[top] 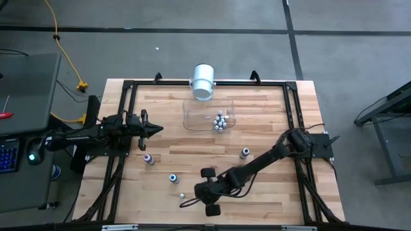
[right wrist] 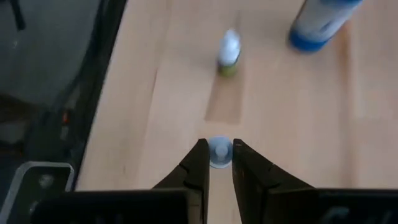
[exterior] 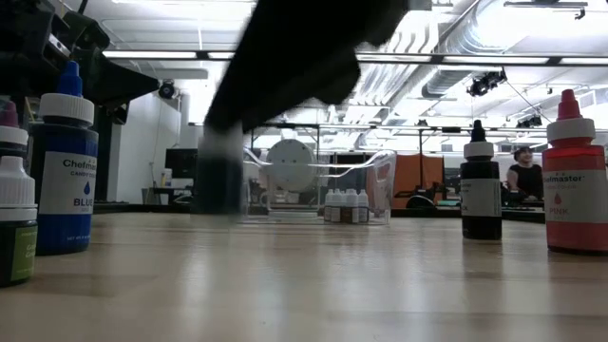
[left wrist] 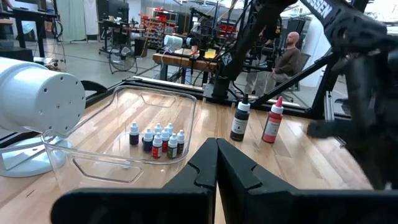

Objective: Pick & Place food coloring
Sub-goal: Put the small light blue food coloring bottle into the transparent bin

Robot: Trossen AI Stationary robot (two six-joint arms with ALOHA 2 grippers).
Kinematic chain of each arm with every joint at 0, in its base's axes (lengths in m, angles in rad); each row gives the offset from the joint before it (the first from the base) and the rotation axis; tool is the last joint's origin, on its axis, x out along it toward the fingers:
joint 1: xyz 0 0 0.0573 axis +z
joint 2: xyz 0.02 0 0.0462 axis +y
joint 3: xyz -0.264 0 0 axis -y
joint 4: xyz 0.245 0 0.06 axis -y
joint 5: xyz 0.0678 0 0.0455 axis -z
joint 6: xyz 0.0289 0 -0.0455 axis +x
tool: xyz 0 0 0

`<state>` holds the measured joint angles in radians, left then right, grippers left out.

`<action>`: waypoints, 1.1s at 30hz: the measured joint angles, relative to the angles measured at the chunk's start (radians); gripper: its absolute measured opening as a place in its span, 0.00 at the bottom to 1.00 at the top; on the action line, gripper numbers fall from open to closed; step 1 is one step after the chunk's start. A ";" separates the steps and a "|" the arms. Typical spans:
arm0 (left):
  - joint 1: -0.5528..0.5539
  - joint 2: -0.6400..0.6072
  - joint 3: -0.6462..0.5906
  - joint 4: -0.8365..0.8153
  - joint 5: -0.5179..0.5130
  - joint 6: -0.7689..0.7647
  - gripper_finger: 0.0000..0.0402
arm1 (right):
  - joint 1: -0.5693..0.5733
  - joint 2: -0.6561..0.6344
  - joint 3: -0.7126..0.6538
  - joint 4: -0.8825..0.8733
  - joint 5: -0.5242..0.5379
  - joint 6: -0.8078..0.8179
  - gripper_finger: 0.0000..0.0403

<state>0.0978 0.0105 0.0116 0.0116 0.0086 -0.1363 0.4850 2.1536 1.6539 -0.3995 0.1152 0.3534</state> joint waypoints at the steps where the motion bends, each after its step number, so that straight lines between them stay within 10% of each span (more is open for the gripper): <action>1: 0.000 0.000 0.000 0.000 0.000 0.000 0.00 | 0.000 -0.017 0.000 0.000 0.015 0.000 0.10; 17: 0.000 0.000 0.000 0.000 0.000 0.000 0.00 | -0.142 -0.168 0.364 -0.510 0.162 -0.064 0.10; 33: 0.000 0.000 0.000 0.000 0.000 0.000 0.00 | -0.544 -0.132 0.492 -0.669 0.161 -0.130 0.09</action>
<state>0.0979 0.0105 0.0116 0.0116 0.0082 -0.1363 -0.0589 2.0219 2.1457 -1.0681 0.2767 0.2235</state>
